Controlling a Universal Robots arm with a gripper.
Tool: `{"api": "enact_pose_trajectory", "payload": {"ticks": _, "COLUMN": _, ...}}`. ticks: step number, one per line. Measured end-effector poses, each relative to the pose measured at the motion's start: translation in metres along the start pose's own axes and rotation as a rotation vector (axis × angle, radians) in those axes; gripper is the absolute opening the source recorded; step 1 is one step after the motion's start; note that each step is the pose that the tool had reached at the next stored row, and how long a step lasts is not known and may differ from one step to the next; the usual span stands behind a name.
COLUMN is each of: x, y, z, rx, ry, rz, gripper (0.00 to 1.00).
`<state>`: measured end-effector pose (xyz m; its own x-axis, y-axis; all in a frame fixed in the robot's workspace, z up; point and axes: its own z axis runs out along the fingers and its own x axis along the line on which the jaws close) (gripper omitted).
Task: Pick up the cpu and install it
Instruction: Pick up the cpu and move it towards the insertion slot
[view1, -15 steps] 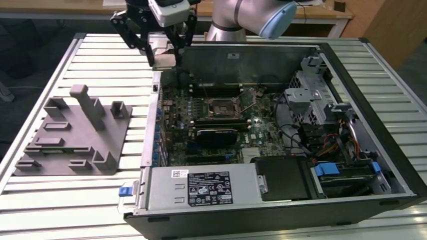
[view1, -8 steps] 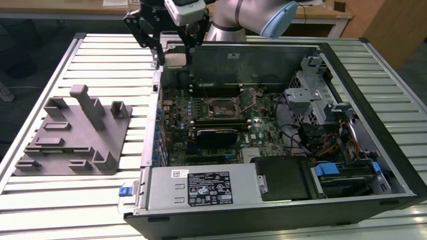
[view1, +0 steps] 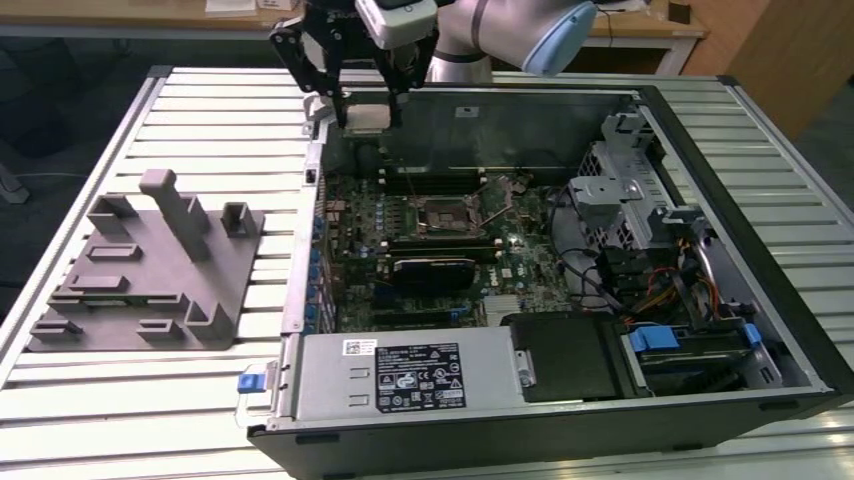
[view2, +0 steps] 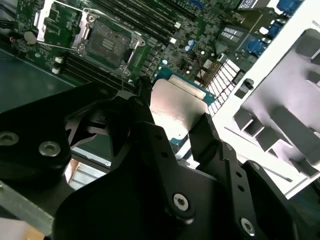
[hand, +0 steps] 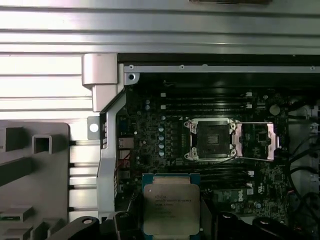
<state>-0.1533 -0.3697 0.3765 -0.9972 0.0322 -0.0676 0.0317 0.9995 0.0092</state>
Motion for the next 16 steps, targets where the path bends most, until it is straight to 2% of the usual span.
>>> {"api": "enact_pose_trajectory", "payload": {"ticks": 16, "x": -0.0372, "y": 0.0113, "z": 0.0038, "rx": 0.0003, "ry": 0.0042, "rz": 0.000, "gripper": 0.55}}
